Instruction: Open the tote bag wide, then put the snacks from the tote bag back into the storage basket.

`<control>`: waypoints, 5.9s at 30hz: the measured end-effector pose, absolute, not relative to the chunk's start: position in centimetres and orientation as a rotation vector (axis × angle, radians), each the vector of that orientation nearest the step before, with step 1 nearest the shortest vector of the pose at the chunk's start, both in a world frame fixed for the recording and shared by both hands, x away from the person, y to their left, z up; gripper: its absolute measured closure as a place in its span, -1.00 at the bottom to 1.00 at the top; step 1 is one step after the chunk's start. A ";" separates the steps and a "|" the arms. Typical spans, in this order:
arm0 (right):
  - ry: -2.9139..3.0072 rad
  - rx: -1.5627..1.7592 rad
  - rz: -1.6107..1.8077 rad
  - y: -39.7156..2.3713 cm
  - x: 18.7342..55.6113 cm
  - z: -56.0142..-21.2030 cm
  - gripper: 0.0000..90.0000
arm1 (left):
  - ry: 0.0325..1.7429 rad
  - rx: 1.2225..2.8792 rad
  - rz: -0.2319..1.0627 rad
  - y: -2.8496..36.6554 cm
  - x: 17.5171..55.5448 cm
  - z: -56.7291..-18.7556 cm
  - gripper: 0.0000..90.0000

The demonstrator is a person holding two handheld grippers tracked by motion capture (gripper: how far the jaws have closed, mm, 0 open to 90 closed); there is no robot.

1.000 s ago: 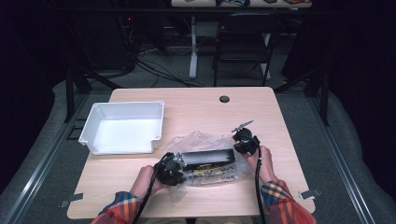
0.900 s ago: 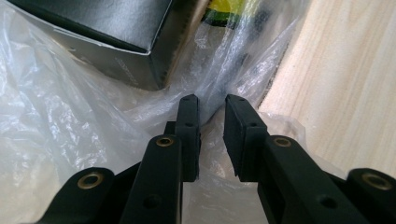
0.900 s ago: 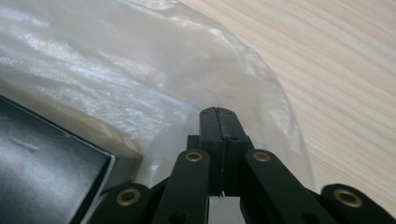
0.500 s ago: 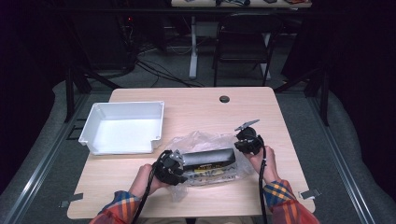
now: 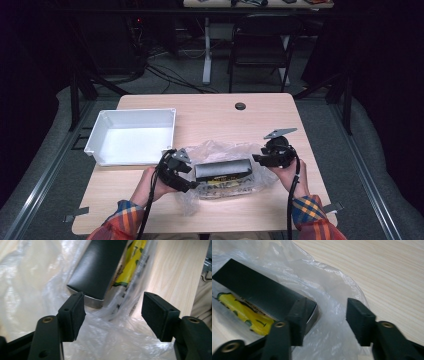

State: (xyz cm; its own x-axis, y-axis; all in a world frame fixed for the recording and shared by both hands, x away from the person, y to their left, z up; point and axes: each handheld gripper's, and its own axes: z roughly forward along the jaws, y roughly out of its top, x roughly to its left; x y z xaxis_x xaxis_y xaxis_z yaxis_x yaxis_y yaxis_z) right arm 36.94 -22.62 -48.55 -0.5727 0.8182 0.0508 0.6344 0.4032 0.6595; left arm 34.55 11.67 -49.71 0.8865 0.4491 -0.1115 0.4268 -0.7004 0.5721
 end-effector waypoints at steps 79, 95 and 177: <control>2.283 1.437 0.878 -31.5 33.5 -51.3 -0.83 | 0.230 2.911 0.093 4.2 39.4 -52.0 -0.04; 2.280 1.433 0.879 -31.5 33.4 -51.2 -0.83 | 0.205 2.875 0.133 4.8 39.2 -49.6 -0.04; 2.227 1.485 0.866 -32.2 33.3 -51.3 -0.83 | 0.497 2.675 0.324 18.7 41.0 -39.5 -0.04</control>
